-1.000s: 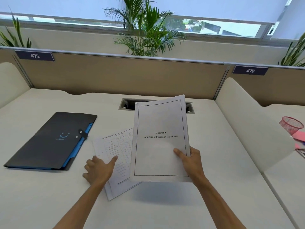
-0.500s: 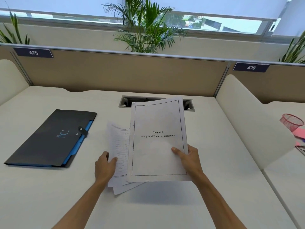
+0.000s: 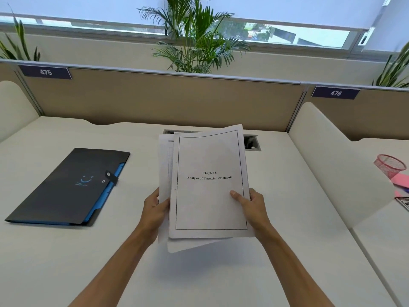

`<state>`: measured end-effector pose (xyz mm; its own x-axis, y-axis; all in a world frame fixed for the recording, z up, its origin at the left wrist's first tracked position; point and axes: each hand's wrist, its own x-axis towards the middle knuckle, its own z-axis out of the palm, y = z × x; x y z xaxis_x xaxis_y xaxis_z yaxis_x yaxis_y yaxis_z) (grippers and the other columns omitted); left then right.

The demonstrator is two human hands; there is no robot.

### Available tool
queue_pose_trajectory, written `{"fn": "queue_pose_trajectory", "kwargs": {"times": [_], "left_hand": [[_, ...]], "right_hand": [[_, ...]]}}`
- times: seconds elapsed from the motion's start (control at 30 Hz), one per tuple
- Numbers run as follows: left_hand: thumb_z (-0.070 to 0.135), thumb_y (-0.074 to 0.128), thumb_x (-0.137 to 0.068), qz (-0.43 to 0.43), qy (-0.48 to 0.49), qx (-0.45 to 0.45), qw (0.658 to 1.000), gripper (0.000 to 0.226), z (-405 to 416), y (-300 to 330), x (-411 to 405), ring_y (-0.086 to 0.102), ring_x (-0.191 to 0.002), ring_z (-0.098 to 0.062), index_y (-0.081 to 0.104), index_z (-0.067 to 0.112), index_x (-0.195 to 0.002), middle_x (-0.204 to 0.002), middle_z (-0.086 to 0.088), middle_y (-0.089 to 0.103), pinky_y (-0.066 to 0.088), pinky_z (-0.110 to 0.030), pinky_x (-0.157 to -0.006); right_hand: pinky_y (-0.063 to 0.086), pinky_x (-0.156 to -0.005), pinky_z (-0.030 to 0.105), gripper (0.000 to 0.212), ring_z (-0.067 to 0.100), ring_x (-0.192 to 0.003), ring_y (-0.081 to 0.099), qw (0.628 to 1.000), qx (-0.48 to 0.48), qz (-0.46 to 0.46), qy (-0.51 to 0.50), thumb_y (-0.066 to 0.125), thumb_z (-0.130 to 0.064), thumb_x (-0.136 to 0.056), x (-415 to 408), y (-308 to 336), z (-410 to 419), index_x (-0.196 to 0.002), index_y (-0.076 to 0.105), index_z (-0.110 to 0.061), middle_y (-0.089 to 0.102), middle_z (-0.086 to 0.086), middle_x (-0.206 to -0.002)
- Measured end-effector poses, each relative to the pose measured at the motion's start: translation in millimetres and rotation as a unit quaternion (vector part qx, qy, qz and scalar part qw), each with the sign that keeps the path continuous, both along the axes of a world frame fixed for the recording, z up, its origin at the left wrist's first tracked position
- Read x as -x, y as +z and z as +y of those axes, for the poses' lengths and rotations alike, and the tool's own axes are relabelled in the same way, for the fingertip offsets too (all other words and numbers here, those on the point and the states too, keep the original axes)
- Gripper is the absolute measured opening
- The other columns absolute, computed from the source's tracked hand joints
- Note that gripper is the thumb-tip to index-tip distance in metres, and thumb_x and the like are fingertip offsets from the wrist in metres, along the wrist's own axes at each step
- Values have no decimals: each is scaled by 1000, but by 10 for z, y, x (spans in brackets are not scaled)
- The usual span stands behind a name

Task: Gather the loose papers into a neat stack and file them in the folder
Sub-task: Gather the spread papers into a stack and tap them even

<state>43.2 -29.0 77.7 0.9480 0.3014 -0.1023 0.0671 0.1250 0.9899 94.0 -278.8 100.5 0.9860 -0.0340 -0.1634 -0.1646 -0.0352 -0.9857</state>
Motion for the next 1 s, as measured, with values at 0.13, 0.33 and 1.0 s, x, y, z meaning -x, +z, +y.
{"fn": "queue_pose_trajectory", "kwargs": {"times": [0.13,0.33,1.0], "left_hand": [[20,60,-93,-20,-30,13,999,24,-15,139,25,73,-90,-16,64,29,-115,-101,7,76,61,-30,-71],[29,57,-92,-29,-62,17,998,22,-35,303,15,72,-96,-25,66,32,-112,-104,2,75,61,-40,-76],[18,73,-81,-38,-56,69,995,9,-62,398,-214,74,-86,-24,79,13,-87,-96,-11,77,58,-26,-67]], "right_hand": [[60,-84,36,32,23,-99,72,999,-43,-18,10,72,-17,-88,-19,86,-17,-119,65,-16,72,3,-115],[61,-75,27,21,15,-90,74,991,-43,-123,42,66,-8,-91,38,203,15,-102,72,-26,78,-4,-99],[57,-59,18,11,11,-73,76,990,-91,-108,18,79,-18,-81,-44,395,215,-73,79,-25,79,-6,-80]]}}
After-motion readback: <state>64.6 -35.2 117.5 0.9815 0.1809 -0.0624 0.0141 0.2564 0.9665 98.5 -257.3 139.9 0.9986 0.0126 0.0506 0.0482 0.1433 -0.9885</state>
